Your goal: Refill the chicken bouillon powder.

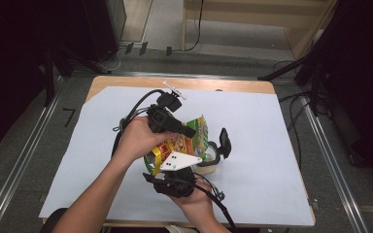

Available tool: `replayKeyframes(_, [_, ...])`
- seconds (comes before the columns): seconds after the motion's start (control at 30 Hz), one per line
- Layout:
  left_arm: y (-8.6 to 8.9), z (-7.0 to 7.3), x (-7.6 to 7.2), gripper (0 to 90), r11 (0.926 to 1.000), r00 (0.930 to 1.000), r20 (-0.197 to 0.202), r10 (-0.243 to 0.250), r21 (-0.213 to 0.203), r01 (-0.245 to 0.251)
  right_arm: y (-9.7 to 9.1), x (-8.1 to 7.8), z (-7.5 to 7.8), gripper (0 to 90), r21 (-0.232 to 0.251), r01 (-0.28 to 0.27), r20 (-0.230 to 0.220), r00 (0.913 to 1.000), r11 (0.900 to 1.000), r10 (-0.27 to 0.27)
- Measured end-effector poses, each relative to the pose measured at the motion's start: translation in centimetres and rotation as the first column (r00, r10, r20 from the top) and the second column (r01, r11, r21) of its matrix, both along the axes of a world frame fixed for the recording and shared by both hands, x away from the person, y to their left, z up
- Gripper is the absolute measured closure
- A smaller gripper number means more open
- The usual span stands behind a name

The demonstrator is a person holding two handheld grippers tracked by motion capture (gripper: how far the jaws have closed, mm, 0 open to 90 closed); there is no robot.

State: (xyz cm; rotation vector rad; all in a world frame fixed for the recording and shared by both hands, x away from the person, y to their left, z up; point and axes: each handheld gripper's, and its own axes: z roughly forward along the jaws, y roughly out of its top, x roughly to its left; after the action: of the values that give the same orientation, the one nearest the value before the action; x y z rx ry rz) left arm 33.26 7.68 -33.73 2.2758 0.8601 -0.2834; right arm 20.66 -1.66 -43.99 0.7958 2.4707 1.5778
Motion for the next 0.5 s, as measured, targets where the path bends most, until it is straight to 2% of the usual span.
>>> replayKeyframes(0.5, [-0.04, 0.05, -0.04, 81.7, 1.0000, 1.0000, 0.003, 0.000, 0.004, 0.000, -0.01, -0.02, 0.04, 65.3, -0.003, -0.001, 0.003, 1.0000, 1.0000, 0.001])
